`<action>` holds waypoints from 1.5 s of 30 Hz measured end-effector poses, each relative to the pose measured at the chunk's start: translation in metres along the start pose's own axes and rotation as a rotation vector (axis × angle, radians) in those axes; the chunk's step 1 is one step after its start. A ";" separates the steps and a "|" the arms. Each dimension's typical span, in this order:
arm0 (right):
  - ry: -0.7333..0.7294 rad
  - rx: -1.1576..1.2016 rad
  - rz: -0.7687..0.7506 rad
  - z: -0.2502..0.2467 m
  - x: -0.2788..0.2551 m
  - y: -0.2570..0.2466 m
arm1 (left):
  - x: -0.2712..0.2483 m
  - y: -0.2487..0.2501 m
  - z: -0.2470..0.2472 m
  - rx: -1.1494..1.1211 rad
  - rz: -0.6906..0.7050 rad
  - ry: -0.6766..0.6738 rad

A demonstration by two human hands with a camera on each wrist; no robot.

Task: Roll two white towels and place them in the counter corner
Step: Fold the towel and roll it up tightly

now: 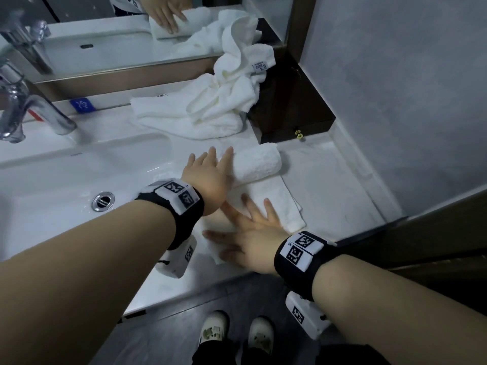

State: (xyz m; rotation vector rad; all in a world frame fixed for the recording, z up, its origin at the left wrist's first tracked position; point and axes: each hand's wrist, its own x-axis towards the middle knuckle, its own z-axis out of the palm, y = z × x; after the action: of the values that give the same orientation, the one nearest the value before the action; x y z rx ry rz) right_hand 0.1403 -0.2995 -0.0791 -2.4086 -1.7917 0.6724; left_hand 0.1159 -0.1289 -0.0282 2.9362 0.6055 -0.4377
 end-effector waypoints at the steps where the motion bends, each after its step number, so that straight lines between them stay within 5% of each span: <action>1: -0.007 -0.010 0.005 0.000 0.000 0.000 | 0.002 -0.005 -0.003 -0.087 0.023 -0.008; 8: -0.006 0.001 0.007 -0.003 -0.003 0.000 | 0.011 -0.012 -0.019 -0.457 -0.082 0.068; 16: -0.012 -0.011 0.001 0.003 -0.011 0.003 | 0.007 0.011 -0.021 -0.097 -0.112 -0.089; 24: -0.017 0.027 -0.008 0.008 -0.028 0.004 | -0.005 0.030 -0.010 0.111 -0.098 0.053; 30: 0.007 0.111 -0.024 -0.012 -0.027 0.009 | -0.009 0.034 0.000 0.208 0.040 0.182; 33: 0.208 0.299 0.028 -0.029 -0.031 0.015 | -0.012 0.034 0.005 0.206 0.080 0.189; 35: 0.403 0.414 0.211 -0.041 -0.034 0.027 | -0.015 0.035 0.011 0.217 0.080 0.176; 39: 0.626 0.364 0.387 -0.066 -0.031 0.052 | -0.028 0.040 0.023 0.257 0.063 0.146; 45: 0.367 0.353 0.316 -0.095 -0.023 0.066 | -0.049 0.044 0.040 0.217 0.086 0.155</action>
State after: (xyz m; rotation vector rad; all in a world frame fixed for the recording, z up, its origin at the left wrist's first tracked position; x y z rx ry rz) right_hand 0.2306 -0.3221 -0.0064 -2.3890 -1.0696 0.4756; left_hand 0.0799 -0.1940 -0.0490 3.2114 0.4730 -0.2855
